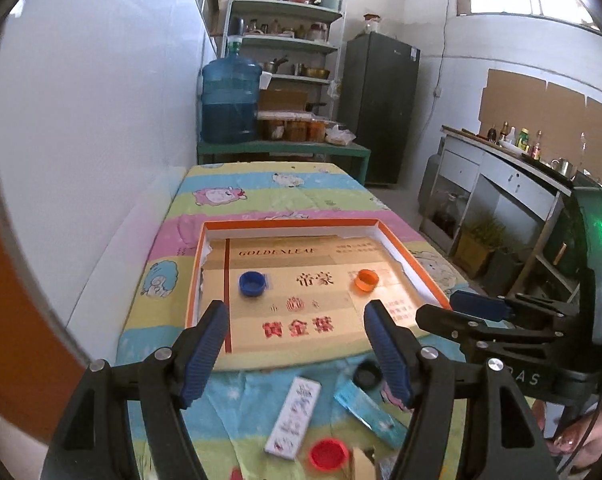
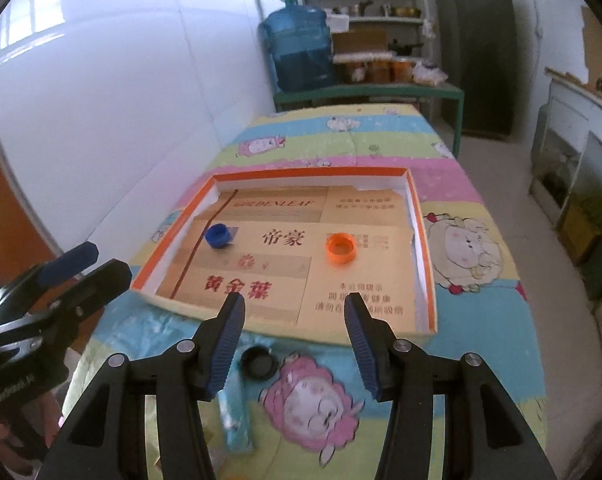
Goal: Organize rigid objects
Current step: 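Withdraw both open tools from the tray back over the table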
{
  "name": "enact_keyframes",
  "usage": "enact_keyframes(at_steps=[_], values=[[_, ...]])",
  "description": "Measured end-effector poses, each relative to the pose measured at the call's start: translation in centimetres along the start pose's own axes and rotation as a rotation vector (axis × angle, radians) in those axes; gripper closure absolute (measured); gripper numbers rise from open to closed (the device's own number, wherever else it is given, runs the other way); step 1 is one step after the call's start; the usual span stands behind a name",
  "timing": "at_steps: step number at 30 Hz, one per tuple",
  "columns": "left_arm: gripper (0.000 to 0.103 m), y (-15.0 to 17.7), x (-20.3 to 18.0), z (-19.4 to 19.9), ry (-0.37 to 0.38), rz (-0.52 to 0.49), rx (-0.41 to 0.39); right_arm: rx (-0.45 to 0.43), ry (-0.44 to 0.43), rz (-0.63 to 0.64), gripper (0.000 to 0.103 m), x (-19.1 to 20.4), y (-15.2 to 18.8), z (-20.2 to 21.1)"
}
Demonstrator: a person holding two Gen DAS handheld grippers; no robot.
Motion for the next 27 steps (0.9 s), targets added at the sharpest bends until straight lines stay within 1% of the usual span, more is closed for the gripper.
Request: enact_keyframes(at_steps=[3,7,11,13,19,23,27], values=[[0.033,1.0,0.0,1.6,0.01,0.027,-0.01,-0.023,0.013,0.003,0.05,1.0,0.9,1.6],[0.033,2.5,0.4,3.5,-0.005,0.048,-0.017,-0.047,0.045,0.009,0.05,2.4,2.9,3.8],[0.033,4.0,1.2,4.5,-0.028,0.08,0.002,-0.048,0.064,0.009,0.05,3.4,5.0,5.2],[0.033,4.7,1.6,5.3,-0.035,0.092,-0.01,-0.043,0.07,0.013,0.05,4.0,6.0,5.7],[0.033,5.9,1.4,7.1,-0.049,0.077,-0.026,-0.041,0.098,0.03,0.05,5.4,8.3,7.1],[0.034,6.7,1.3,7.8,-0.044,0.073,-0.018,-0.05,0.098,0.038,0.05,6.1,9.6,7.9],[0.035,7.9,1.3,8.2,-0.041,0.079,0.002,-0.04,0.086,0.047,0.05,6.8,10.9,7.9]])
Point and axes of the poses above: each gripper's, at about its wrist camera, not at the fingertips, and z roughly against the way its jaws point, x to its left, y to its underside, the point moved 4 cm from there along -z, roughly the way its jaws point, and after that the axes turned 4 degrees about -y, right-handed, at the moved point
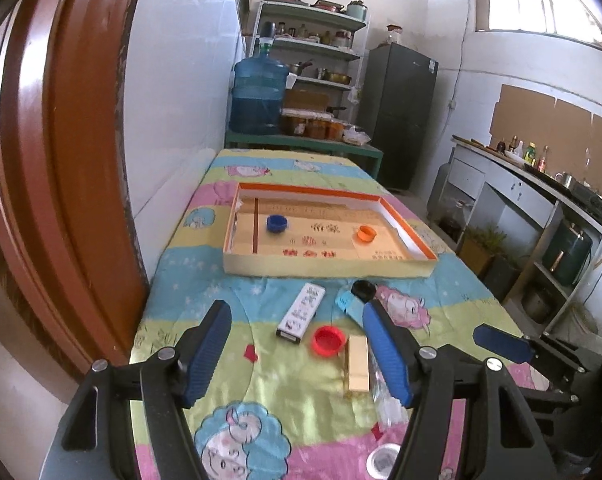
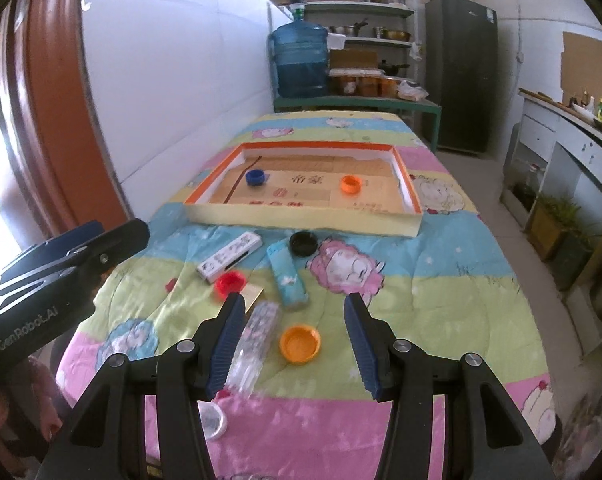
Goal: Organize rigid objects
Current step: 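Withdraw both open tools from the tray back over the table, then grasp the white bottle cap with the left tool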
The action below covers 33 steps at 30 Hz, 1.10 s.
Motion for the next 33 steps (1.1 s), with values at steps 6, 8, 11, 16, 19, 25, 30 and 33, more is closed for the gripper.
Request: enact_keyframes(at_steps=[6,8,11,16,19,25,30,33], values=[[0.036,1.5,0.3,0.5,-0.009,0.002,0.019,0.011,-0.023,0.012,0.05,0.7,1.6,0.3],[0.036,2.0,0.6,0.6,-0.009,0.01,0.023,0.011,-0.03,0.013,0.05,0.8,2.0,0.5],[0.036,2.7,1.1,0.6,-0.008,0.024,0.03,0.016,-0.042,0.018,0.05,0.9,2.8,0.7],[0.043,3.6,1.6,0.2,0.005,0.032,0.052,0.025,-0.053,0.052,0.05,1.4,4.4,0.8],[0.043,4.1,1.8,0.1,-0.005,0.029,0.059,0.035,-0.083,0.069,0.05,1.9,5.3,0.8],[0.043,5.2,1.7,0.0,0.014,0.027,0.085,0.062,-0.108,0.08,0.05,2.4,6.8,0.2],[0.044,6.3,0.1,0.4,0.102,-0.004,0.098,0.051,-0.063,0.023,0.05,0.3,6.7,0.1],[0.044,7.6,-1.9,0.7,0.182,-0.054,0.117,0.048,-0.004,-0.016,0.05,-1.6,6.6,0.0]])
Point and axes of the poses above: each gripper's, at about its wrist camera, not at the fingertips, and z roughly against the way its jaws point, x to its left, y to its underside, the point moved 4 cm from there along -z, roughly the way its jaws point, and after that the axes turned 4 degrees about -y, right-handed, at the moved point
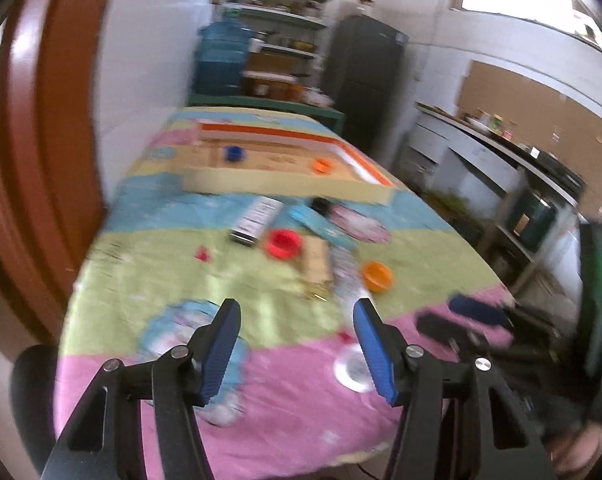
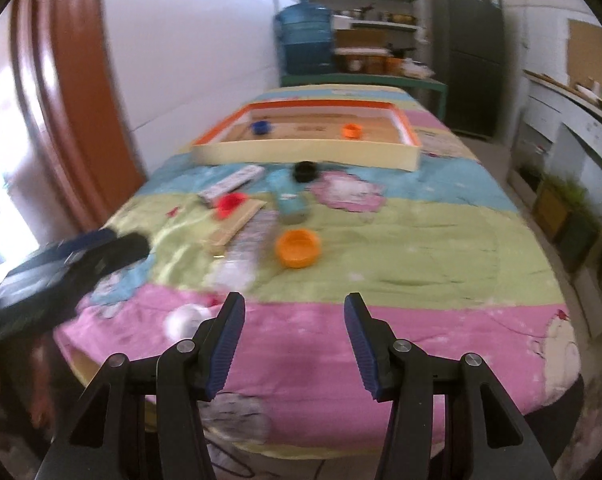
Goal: Organize rigid objects
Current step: 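Grasp the white bottle cap with the left tool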
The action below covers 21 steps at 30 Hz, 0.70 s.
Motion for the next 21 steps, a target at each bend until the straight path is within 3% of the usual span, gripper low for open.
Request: enact_keyframes(at_steps=[6,15,17,19,21], values=[[0.044,1.7,-2.8,-0.8,0.066,-0.074,0.047,0.009,0.061,-0.083,0.05,-3.2,0.4,-0.1],[0.044,2.7,-3.6,-2.8,0.058,-0.106,0.077,0.013,0.069,-0.094,0.05,-3.8,0.7,-0.2],[0.048,2.7,-3.7,-3.0,0.057,-0.109,0.074,0.014,0.069,-0.091,0.05,-3.7,0.7,-0.2],[0.064,2.9,-3.7,-2.9,0.052,-0.118,0.067,0.016,0.066,-0.093,0.05,-3.7,0.6,-0.3],[0.071,3.0,-3.7,-2.9,0.052,-0.124,0.064,0.017,0.067,-0.093,0.05,-3.7,0.6,-0.4]])
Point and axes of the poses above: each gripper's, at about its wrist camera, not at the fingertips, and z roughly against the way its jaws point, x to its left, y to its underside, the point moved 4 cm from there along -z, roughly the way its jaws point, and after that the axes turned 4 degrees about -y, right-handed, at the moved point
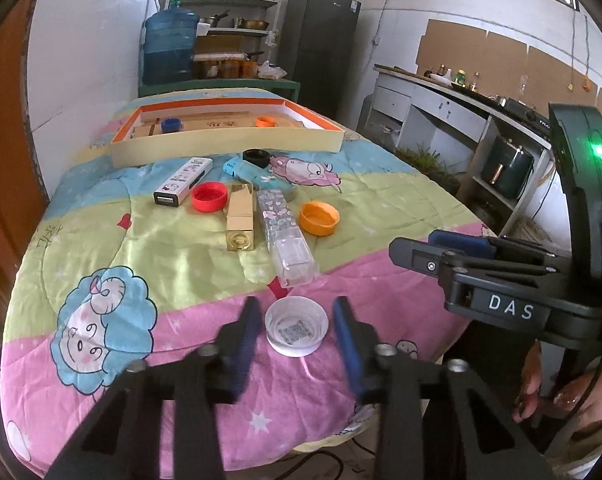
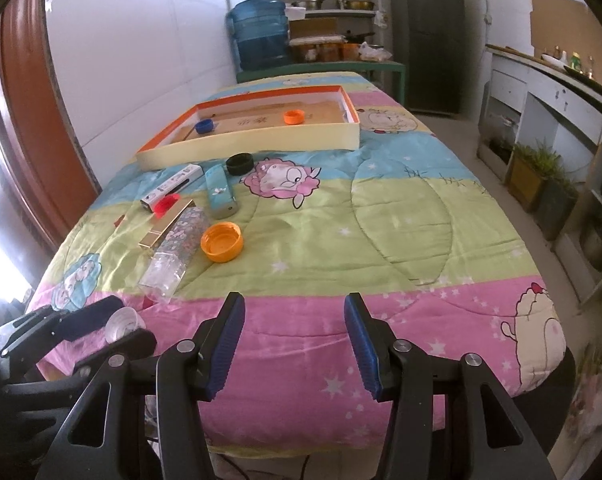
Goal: Organize rigid objects
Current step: 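Grasp the white bottle cap with the left tool, then grasp the second orange cap with the right tool while the left tool holds the white cap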
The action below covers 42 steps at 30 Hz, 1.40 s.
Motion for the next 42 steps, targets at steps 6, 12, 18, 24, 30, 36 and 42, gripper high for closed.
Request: enact_keyframes(at_steps=[6,12,18,24,30,36,42], values=[[0.072,0.2,-0.5,0.3,-0.003,-0.031,-0.013,0.009,0.002,0.005,0.05,0.2,0.1,-0.4],[0.072,0.0,-0.1,0.7,-0.008,-0.021,-0.033,0.012,-0.002,0.022,0.05,0.6,0.2,-0.7],[0.072,-1.0,1.8,1.9,-0.045,0.039,-0.078,0.019,-0.004,0.06,0.05,1.6,-0.2,-1.6],[0.072,-1.5,3.3,2.0,-0.089,0.08,-0.076,0.024,-0.022,0.15,0.05,3.7,-1.1,-3.3],[0.072,-1.9,4.4,2.0,-0.12,0.114,-0.071,0.022,-0.029,0.194,0.05,4.8,-2.5,-5.2],[0.072,-2.3,5.5,1.6,-0.141,0.155,-0.057,0.016,-0.036,0.211,0.054,4.8,-3.3,-6.1],[0.072,-3.0,6.0,1.1,-0.152,0.175,-0.05,0.005,-0.038,0.232,0.073,5.1,-3.4,-6.0]])
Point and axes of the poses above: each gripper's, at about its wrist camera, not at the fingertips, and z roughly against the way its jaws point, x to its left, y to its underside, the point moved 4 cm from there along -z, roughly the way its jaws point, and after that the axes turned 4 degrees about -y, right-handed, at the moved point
